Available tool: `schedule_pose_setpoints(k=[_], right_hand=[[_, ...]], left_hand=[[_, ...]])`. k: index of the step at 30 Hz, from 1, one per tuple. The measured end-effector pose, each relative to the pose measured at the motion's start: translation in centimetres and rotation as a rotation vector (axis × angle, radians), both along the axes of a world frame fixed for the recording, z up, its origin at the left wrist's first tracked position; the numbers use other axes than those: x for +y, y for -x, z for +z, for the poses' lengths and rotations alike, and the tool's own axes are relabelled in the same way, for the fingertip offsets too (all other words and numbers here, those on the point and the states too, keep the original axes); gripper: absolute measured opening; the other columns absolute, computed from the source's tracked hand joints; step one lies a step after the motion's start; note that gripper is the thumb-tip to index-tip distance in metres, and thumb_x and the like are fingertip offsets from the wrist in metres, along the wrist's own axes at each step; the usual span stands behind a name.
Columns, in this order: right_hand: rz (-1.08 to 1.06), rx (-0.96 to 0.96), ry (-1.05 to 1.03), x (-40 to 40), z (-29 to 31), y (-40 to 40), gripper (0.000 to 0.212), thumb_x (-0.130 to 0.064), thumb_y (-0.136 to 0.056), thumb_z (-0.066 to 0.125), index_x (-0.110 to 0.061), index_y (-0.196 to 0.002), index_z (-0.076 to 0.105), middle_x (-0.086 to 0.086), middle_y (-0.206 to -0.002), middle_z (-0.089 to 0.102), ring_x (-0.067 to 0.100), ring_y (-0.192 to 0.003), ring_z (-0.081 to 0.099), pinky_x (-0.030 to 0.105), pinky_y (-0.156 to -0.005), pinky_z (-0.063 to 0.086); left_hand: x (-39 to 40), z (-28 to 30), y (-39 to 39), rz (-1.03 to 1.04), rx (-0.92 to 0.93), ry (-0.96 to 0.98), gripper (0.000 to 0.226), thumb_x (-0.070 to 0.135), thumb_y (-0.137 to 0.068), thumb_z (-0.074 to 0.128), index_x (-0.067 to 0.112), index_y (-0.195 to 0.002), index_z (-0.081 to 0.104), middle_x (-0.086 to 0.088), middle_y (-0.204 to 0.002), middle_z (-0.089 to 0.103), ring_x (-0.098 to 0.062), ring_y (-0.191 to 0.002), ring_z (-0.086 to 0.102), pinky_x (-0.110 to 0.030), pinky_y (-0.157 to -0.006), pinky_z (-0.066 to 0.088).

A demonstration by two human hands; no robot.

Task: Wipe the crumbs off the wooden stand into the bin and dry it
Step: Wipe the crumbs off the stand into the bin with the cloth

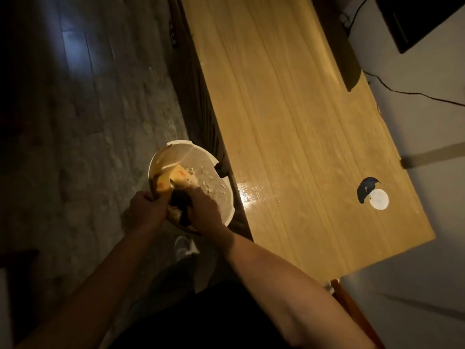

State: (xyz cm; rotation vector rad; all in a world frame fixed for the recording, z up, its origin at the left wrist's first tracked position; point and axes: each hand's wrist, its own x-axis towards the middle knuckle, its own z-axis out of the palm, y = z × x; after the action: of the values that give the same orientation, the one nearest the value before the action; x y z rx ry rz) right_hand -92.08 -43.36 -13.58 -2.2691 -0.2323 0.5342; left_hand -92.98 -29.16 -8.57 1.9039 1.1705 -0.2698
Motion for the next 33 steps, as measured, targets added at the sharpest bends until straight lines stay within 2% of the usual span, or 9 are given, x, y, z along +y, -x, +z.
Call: schedule_pose_setpoints(k=[3, 7, 12, 14, 18, 21, 27, 30, 33], right_hand=[[-0.106, 0.1, -0.056, -0.4, 1.0, 2.4, 0.039, -0.016, -0.102, 0.055, -0.019, -0.141, 0.056, 0.009, -0.133, 0.065, 0.028, -0.123, 0.061, 0.043, -0.107, 0.047], [-0.287, 0.099, -0.014, -3.6, 3.5, 3.0, 0.044, -0.031, -0.102, 0.056, -0.025, -0.145, 0.051, 0.004, -0.126, 0.069, 0.022, -0.113, 0.064, 0.032, -0.096, 0.051], [-0.586, -0.023, -0.144, -9.9, 6.9, 3.1, 0.027, -0.032, -0.101, 0.059, -0.021, -0.125, 0.065, -0.018, -0.095, 0.066, -0.013, -0.088, 0.061, 0.005, -0.072, 0.043], [-0.643, -0.084, -0.108, -14.0, 8.4, 2.1, 0.025, -0.026, -0.101, 0.058, -0.02, -0.125, 0.065, -0.015, -0.099, 0.068, -0.007, -0.088, 0.063, 0.01, -0.077, 0.045], [-0.801, -0.161, 0.076, -24.2, 9.9, -1.3, 0.034, -0.019, -0.102, 0.052, -0.016, -0.135, 0.059, 0.004, -0.119, 0.071, 0.02, -0.108, 0.065, 0.04, -0.097, 0.051], [-0.918, -0.129, 0.273, -32.2, 9.2, -5.1, 0.042, -0.018, -0.103, 0.049, -0.014, -0.145, 0.049, 0.013, -0.132, 0.064, 0.032, -0.121, 0.06, 0.046, -0.106, 0.046], [-0.802, -0.035, 0.537, -36.6, 5.5, -7.6, 0.041, -0.009, -0.098, 0.053, -0.012, -0.139, 0.05, 0.02, -0.133, 0.056, 0.042, -0.12, 0.056, 0.053, -0.095, 0.048], [-0.715, -0.122, 0.71, -33.4, 3.7, -5.9, 0.058, 0.0, -0.089, 0.06, -0.01, -0.143, 0.043, 0.02, -0.138, 0.048, 0.046, -0.113, 0.057, 0.057, -0.087, 0.053], [-0.648, -0.191, 0.742, -28.6, 3.1, -3.7, 0.076, -0.004, -0.084, 0.069, -0.016, -0.15, 0.034, 0.017, -0.146, 0.044, 0.043, -0.108, 0.06, 0.053, -0.078, 0.056]], left_hand=[[0.9, 0.6, 1.5, 0.01, -0.046, 0.042, 0.032, 0.036, -0.078, 0.073, 0.014, -0.099, 0.064, -0.003, -0.089, 0.066, -0.023, -0.081, 0.065, -0.029, -0.059, 0.048], [0.3, 0.7, 2.8, 0.09, -0.074, 0.104, 0.016, 0.019, -0.081, 0.076, 0.015, -0.09, 0.064, -0.009, -0.093, 0.067, -0.024, -0.082, 0.064, -0.032, -0.069, 0.051], [-0.5, 0.4, 4.5, -0.013, 0.002, 0.06, 0.046, 0.027, -0.083, 0.077, -0.004, -0.114, 0.063, -0.02, -0.109, 0.066, -0.036, -0.1, 0.065, -0.04, -0.078, 0.052], [-0.4, 0.2, 5.0, -0.023, 0.029, 0.049, 0.048, 0.026, -0.082, 0.078, -0.006, -0.114, 0.063, -0.024, -0.109, 0.066, -0.039, -0.1, 0.065, -0.041, -0.076, 0.052], [-0.6, 0.0, 6.1, -0.007, 0.049, 0.019, 0.028, 0.024, -0.083, 0.077, 0.001, -0.092, 0.064, -0.016, -0.088, 0.063, -0.034, -0.085, 0.063, -0.036, -0.068, 0.048], [-1.5, -0.6, 7.3, -0.04, 0.051, -0.014, 0.032, 0.024, -0.083, 0.074, -0.005, -0.096, 0.069, -0.02, -0.088, 0.069, -0.036, -0.082, 0.066, -0.041, -0.067, 0.055], [-3.6, -1.7, 9.0, 0.052, 0.057, 0.001, 0.036, 0.025, -0.072, 0.081, -0.001, -0.093, 0.067, -0.023, -0.095, 0.069, -0.039, -0.09, 0.067, -0.043, -0.068, 0.055], [-4.8, -1.8, 8.9, 0.053, 0.033, 0.019, 0.036, 0.02, -0.074, 0.081, -0.002, -0.098, 0.066, -0.02, -0.094, 0.067, -0.038, -0.091, 0.066, -0.034, -0.059, 0.049], [-5.6, -1.7, 8.7, 0.037, 0.015, 0.017, 0.033, 0.021, -0.077, 0.08, 0.003, -0.099, 0.063, -0.015, -0.096, 0.063, -0.031, -0.088, 0.061, -0.041, -0.071, 0.052]])
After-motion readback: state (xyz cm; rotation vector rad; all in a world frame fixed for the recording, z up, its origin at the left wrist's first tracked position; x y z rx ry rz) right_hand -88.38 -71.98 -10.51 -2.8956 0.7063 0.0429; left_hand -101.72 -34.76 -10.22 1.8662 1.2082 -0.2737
